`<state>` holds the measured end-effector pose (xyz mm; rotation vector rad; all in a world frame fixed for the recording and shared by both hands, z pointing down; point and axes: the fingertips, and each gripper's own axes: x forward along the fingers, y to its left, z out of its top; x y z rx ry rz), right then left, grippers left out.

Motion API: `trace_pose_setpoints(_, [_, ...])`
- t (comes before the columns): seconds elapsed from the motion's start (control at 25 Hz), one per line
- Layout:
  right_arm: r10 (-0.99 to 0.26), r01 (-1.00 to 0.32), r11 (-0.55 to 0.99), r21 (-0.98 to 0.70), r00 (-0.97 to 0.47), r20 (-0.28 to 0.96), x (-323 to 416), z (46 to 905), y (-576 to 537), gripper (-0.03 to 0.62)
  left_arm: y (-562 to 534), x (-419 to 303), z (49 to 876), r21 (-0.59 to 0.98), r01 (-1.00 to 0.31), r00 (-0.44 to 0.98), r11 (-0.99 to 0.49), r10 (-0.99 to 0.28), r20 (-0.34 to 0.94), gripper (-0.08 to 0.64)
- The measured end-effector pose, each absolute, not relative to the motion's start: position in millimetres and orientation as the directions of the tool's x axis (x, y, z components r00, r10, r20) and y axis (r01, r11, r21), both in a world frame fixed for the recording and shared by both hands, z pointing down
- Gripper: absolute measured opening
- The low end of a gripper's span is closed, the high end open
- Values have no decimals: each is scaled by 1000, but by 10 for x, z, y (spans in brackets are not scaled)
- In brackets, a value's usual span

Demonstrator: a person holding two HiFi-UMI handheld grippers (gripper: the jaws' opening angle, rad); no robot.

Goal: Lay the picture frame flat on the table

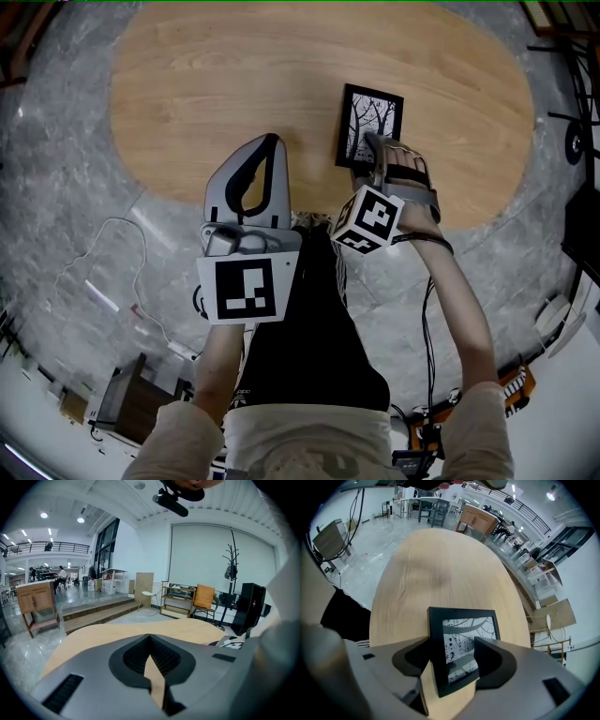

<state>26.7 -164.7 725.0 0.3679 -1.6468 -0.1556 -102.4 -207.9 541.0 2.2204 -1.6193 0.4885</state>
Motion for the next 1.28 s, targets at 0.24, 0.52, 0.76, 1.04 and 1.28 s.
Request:
trace_pose_setpoints(0.24, [-205,-164,969,185,-115,972,221,7286,-1580,290,-2119,-991,5399,80,-949,306,-304,-833,461,9])
trace_pose_setpoints(0.52, [-148,-196,973,118,-143,979,201,7322,-1544,288,-2125,-993,5410,88,-950,304,-298,-835,458,9])
trace_pose_setpoints(0.76, [-138,-195,975,108,-146,980,211,7332,-1523,288,-2131,-987,5396,93,-953,298,-289,-837,458,9])
trace_pose_setpoints(1.04, [-200,-276,951,141,-196,960,173,6942,-1733,288,-2208,-969,5150,101,-951,306,-292,-853,423,9])
trace_pose_setpoints(1.28, [-485,-629,750,205,-312,817,101,5626,-2534,287,-2435,-885,4266,99,-946,323,-308,-894,309,9])
